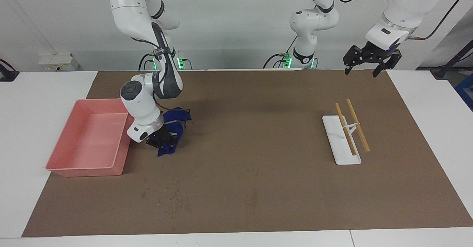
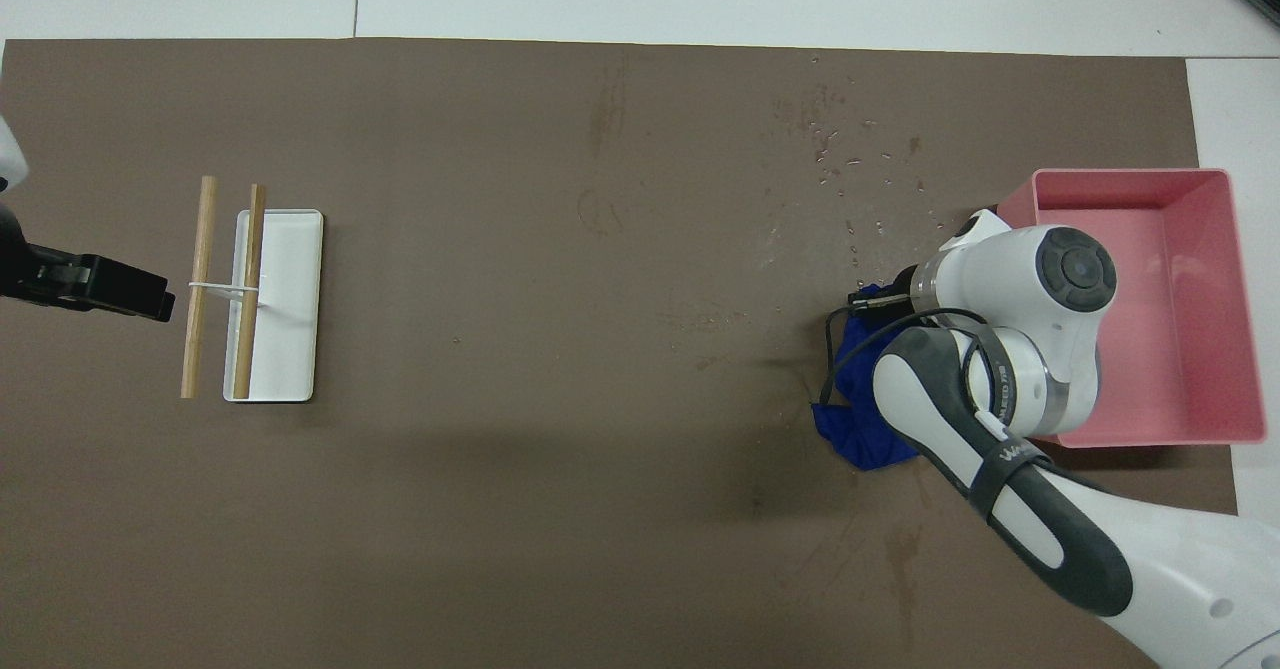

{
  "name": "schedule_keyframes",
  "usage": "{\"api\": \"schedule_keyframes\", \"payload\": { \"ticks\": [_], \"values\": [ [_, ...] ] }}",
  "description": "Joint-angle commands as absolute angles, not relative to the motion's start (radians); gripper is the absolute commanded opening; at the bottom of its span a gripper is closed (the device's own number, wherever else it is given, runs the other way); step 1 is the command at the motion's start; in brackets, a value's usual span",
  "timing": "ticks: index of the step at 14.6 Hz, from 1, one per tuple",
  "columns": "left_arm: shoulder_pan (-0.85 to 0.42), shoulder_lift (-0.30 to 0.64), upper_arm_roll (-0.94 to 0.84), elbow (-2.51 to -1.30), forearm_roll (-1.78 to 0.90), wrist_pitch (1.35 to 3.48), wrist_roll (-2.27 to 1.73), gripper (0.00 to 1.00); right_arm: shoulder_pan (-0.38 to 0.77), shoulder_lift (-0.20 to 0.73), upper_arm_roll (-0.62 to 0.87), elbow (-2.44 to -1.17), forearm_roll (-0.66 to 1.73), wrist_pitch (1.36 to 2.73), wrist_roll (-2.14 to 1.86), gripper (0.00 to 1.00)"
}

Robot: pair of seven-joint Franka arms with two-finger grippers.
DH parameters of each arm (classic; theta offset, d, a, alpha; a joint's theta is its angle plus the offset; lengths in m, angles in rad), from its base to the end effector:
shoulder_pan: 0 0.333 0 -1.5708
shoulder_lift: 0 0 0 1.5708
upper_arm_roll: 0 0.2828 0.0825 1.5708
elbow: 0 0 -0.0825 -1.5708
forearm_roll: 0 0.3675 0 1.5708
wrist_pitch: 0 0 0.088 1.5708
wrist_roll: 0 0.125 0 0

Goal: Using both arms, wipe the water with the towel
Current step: 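Carry the blue cloth with the right gripper toward the pink bin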

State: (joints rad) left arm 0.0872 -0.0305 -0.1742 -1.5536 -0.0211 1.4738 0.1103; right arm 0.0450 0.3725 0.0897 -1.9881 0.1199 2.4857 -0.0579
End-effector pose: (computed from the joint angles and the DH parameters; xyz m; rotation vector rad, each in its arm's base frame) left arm 0.5165 -0.0492 0.5887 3.1089 -0.3097 -0.0775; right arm 0.5947 0.0804 0.2513 -3.0169 -0.1418 -0.1828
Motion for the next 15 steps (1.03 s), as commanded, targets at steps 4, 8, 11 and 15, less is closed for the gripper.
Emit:
{"api": "schedule_keyframes", "payload": {
  "ticks": [4, 8, 11, 15],
  "values": [
    [0.092, -0.055, -0.176, -1.577, -0.009, 1.466, 0.104, 1.00, 0.044, 0.615, 0.095, -1.680, 0.009, 2.507, -0.074, 0.00],
    [0.092, -0.055, -0.176, -1.577, -0.009, 1.466, 0.104, 1.00, 0.026, 0.621, 0.095, -1.507, -0.058, 2.240, -0.077, 0.00],
    [0.092, -0.055, -0.176, -1.577, -0.009, 1.466, 0.104, 1.00, 0.003, 0.536, 0.092, -1.465, -0.074, 2.053, -0.086, 0.00],
    [0.092, -0.055, -0.176, -1.577, -0.011, 1.466, 0.104, 1.00, -0.061, 0.398, 0.094, -1.459, -0.086, 1.841, -0.196, 0.00]
  ]
}}
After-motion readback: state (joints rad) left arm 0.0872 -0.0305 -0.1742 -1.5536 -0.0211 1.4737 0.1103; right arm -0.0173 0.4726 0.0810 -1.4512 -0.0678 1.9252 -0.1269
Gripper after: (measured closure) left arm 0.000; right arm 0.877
